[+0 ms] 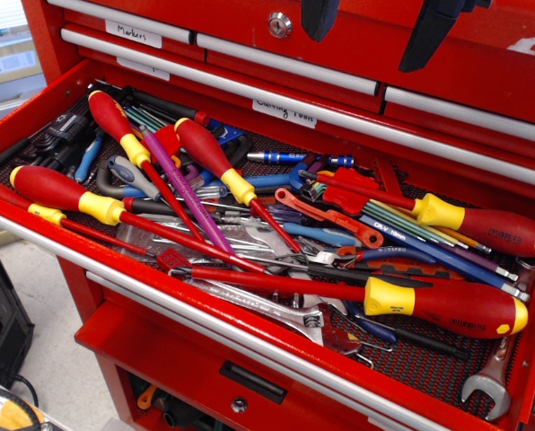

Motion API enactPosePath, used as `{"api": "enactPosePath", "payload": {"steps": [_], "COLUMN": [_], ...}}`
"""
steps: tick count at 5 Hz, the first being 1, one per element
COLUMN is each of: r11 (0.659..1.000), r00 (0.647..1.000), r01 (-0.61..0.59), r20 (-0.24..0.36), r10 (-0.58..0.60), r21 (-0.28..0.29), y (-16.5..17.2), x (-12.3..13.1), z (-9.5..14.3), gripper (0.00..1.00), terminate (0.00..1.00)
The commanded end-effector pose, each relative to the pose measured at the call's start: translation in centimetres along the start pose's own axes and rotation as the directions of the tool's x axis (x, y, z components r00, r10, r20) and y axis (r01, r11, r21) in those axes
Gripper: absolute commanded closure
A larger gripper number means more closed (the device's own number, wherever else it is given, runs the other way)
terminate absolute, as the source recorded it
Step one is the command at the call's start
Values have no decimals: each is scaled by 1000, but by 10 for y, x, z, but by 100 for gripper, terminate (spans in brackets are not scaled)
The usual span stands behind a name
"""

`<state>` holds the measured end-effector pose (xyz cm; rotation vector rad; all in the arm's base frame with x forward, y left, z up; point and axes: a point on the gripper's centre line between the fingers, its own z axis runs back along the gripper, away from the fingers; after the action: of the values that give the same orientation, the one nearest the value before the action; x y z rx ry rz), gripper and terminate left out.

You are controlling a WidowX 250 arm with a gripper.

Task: Pick up red srewdriver

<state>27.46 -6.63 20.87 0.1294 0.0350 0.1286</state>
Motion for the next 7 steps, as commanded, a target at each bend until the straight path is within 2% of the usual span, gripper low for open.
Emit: {"api": "enactPosePath", "payload": {"steps": [1, 2, 3, 4, 5, 6, 7], "r11": [1000, 992, 944, 899, 823, 670, 564], "r00": [1000, 991, 941, 883, 781, 630, 533], "r01": [0, 122, 328, 432, 532, 679, 750], "r20": [0, 45, 93, 168, 262, 231, 189], "r10": [0, -122, -325, -439, -567, -742, -824], "r21": [0, 6, -21, 77, 198, 300, 345], "y": [0, -11, -22, -42, -71, -82, -86], "x": [0, 5, 26, 44, 51, 51, 58], "z": [0, -1, -10, -14, -31, -46, -56], "gripper": [0, 0, 0, 0, 0, 0, 0], "terminate": [0, 0, 0, 0, 0, 0, 0]}}
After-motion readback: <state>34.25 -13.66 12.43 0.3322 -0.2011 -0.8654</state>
